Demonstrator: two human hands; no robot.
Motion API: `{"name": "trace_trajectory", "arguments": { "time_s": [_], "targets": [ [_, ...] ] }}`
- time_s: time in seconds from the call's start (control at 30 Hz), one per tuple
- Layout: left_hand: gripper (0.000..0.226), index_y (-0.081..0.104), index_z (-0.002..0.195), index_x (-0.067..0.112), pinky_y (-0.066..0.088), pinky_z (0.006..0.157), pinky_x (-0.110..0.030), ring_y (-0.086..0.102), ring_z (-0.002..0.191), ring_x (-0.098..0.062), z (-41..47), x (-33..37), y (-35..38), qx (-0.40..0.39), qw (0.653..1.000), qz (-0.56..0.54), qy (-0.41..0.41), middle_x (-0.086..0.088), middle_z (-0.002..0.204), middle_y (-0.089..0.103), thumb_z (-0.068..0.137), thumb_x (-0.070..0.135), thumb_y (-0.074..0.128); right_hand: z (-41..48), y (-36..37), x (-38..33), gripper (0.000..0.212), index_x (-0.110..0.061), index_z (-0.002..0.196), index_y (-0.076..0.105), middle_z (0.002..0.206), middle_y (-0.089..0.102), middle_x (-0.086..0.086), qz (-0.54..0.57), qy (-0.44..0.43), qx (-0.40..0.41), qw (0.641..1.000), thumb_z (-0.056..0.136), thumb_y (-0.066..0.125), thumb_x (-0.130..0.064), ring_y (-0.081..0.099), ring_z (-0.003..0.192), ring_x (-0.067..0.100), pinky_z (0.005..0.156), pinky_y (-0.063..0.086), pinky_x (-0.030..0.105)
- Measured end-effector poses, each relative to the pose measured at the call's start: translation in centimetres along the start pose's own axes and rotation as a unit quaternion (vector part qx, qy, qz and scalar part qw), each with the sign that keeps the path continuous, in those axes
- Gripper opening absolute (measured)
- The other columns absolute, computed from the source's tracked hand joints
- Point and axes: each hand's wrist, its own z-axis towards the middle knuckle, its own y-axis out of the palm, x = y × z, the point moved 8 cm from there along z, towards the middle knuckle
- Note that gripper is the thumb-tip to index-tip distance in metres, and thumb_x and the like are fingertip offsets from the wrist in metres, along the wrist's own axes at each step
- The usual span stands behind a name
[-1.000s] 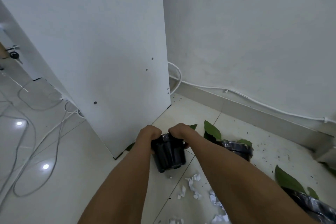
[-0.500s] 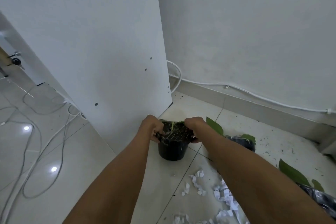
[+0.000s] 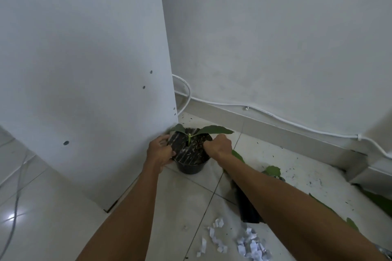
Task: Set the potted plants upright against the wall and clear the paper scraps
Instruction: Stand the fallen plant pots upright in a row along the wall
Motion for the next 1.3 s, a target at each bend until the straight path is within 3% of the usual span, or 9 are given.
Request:
{"name": "trace_trajectory", "arguments": {
  "time_s": [0.13,0.27,0.37,0.5,0.67,0.8,1.1,1.23,1.3],
  "targets": [
    [0.054,0.063,0.113,0.023,0.06,0.072,-0.04,0.063,0.111,-0.032,2.0,0.9,2.1,-0.023,0.999,-0.047,0.011,-0.012,0.125,0.064,0.08,-0.02,0.059,1.8,-1.4,0.5,0.011,-0.006,0.075,0.059,0.069,0.058,0.005,0.027,-0.01,0.046,0.998,0.076,0.06,-0.017,0.057,0.063,0.021,0.045,0.033,0.021],
    [0.048,0.064,0.122,0.016,0.056,0.06,-0.027,0.065,0.105,-0.026,3.9,2.3,4.9,-0.067,0.995,-0.063,0.026,-0.011,0.124,0.065,0.083,-0.012,0.065,3.6,-2.4,1.5,0.026,-0.007,0.096,0.065,0.087,0.065,0.008,0.063,-0.009,0.08,0.995,0.075,0.057,-0.019,0.064,0.083,0.027,0.067,0.048,0.031],
    [0.044,0.064,0.122,0.018,0.057,0.067,-0.029,0.066,0.103,-0.025,5.6,3.1,7.0,-0.088,0.994,-0.062,0.037,-0.011,0.124,0.065,0.086,-0.007,0.067,4.7,-3.0,2.4,0.029,-0.007,0.102,0.065,0.095,0.068,0.01,0.084,-0.012,0.108,0.991,0.075,0.057,-0.014,0.064,0.086,0.027,0.075,0.055,0.036],
    [0.043,0.063,0.127,0.017,0.058,0.072,-0.03,0.069,0.089,-0.018,7.8,3.4,8.9,-0.091,0.992,-0.073,0.044,-0.009,0.122,0.067,0.089,-0.006,0.062,6.0,-3.4,2.9,0.033,-0.008,0.108,0.065,0.094,0.066,0.006,0.103,-0.026,0.128,0.986,0.077,0.056,-0.009,0.06,0.081,0.02,0.072,0.049,0.03],
    [0.05,0.064,0.127,0.017,0.058,0.085,-0.037,0.067,0.101,-0.021,10.0,4.1,10.5,-0.086,0.992,-0.072,0.057,-0.008,0.124,0.066,0.088,-0.014,0.056,6.9,-3.9,3.3,0.025,-0.004,0.1,0.066,0.09,0.068,0.009,0.125,-0.019,0.155,0.98,0.078,0.055,-0.005,0.054,0.071,0.014,0.068,0.044,0.027],
    [0.052,0.061,0.13,0.018,0.056,0.09,-0.042,0.067,0.102,-0.022,11.4,3.7,11.0,-0.081,0.993,-0.076,0.046,-0.007,0.124,0.067,0.089,-0.014,0.052,7.6,-3.9,3.5,0.028,0.001,0.103,0.068,0.074,0.057,-0.004,0.151,-0.023,0.175,0.973,0.077,0.058,-0.002,0.048,0.063,0.0,0.067,0.047,0.025],
    [0.061,0.049,0.143,0.019,0.044,0.109,-0.048,0.054,0.129,-0.025,12.6,3.5,11.6,-0.058,0.99,-0.118,0.052,-0.011,0.143,0.054,0.092,-0.013,0.043,7.9,-2.9,2.3,0.042,-0.002,0.128,0.06,0.123,0.066,0.013,0.162,-0.042,0.105,0.98,0.086,0.061,-0.003,0.065,0.109,0.031,0.095,0.056,0.047],
    [0.066,0.043,0.145,0.013,0.043,0.106,-0.051,0.053,0.124,-0.031,11.2,4.9,12.3,-0.046,0.994,-0.091,0.05,-0.014,0.141,0.052,0.082,-0.004,0.051,7.6,-4.0,2.0,0.042,0.006,0.128,0.057,0.128,0.062,0.021,0.093,-0.028,0.077,0.992,0.088,0.057,-0.005,0.061,0.114,0.035,0.1,0.051,0.045],
    [0.057,0.046,0.139,0.008,0.044,0.102,-0.042,0.053,0.123,-0.03,9.4,5.7,12.2,-0.018,0.993,-0.098,0.064,-0.012,0.135,0.056,0.083,0.001,0.055,7.1,-5.5,2.2,0.035,0.006,0.12,0.061,0.115,0.066,0.019,0.059,-0.015,0.08,0.995,0.088,0.055,-0.007,0.061,0.104,0.032,0.087,0.051,0.035]
  ]
}}
